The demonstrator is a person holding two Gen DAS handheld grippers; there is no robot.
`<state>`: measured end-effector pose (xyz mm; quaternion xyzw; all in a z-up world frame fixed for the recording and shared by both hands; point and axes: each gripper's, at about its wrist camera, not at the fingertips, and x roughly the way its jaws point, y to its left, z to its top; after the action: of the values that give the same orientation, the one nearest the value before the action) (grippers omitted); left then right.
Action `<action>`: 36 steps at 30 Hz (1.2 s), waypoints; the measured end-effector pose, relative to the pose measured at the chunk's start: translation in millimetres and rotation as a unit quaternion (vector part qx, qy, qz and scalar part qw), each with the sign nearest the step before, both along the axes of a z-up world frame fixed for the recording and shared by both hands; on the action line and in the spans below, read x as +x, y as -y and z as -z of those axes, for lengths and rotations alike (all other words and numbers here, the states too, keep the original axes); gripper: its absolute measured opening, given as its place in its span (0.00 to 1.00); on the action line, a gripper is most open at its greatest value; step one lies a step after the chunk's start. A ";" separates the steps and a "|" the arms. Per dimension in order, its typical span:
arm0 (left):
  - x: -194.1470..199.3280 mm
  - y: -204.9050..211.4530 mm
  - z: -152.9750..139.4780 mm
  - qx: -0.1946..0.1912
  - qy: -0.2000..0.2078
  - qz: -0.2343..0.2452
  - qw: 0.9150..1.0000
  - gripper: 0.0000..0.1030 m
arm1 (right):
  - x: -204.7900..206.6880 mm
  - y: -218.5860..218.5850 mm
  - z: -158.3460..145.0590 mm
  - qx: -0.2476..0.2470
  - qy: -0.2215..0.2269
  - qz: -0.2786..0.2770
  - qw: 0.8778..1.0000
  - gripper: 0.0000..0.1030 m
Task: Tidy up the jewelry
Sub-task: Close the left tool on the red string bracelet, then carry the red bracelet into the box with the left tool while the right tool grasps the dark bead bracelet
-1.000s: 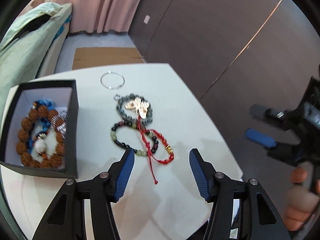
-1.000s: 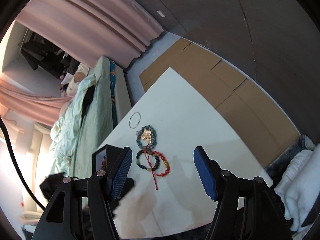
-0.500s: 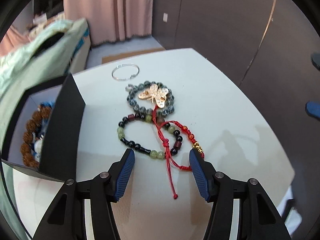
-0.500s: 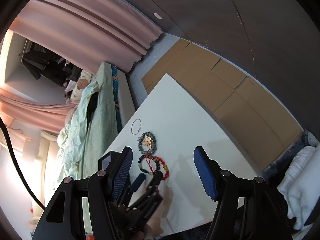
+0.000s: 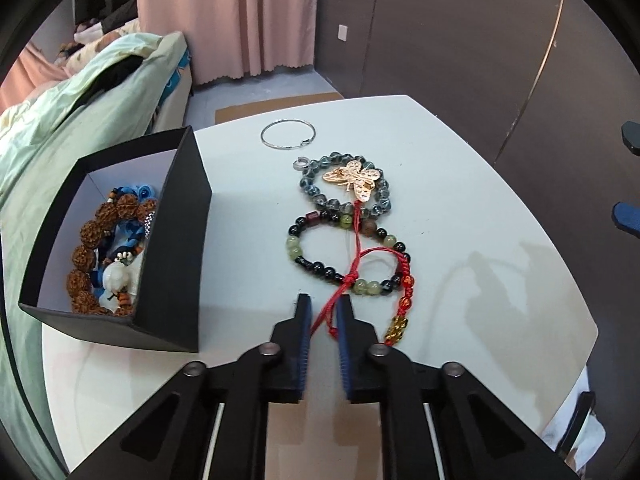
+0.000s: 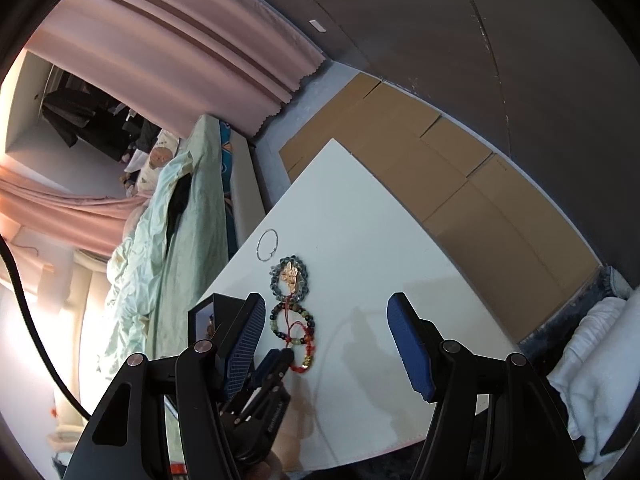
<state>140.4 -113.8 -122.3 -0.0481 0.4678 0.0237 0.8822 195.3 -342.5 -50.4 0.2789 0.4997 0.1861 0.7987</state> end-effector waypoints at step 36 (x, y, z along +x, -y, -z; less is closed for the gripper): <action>-13.2 -93.8 -93.5 -0.153 0.114 -0.033 0.981 0.01 | 25.8 -130.8 55.3 -0.172 -0.014 -0.152 0.973 0.40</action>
<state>127.2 -20.0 -28.8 -0.2001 0.3599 -0.0249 0.9109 221.1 -211.7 -105.7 0.0603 0.5721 0.2126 0.7898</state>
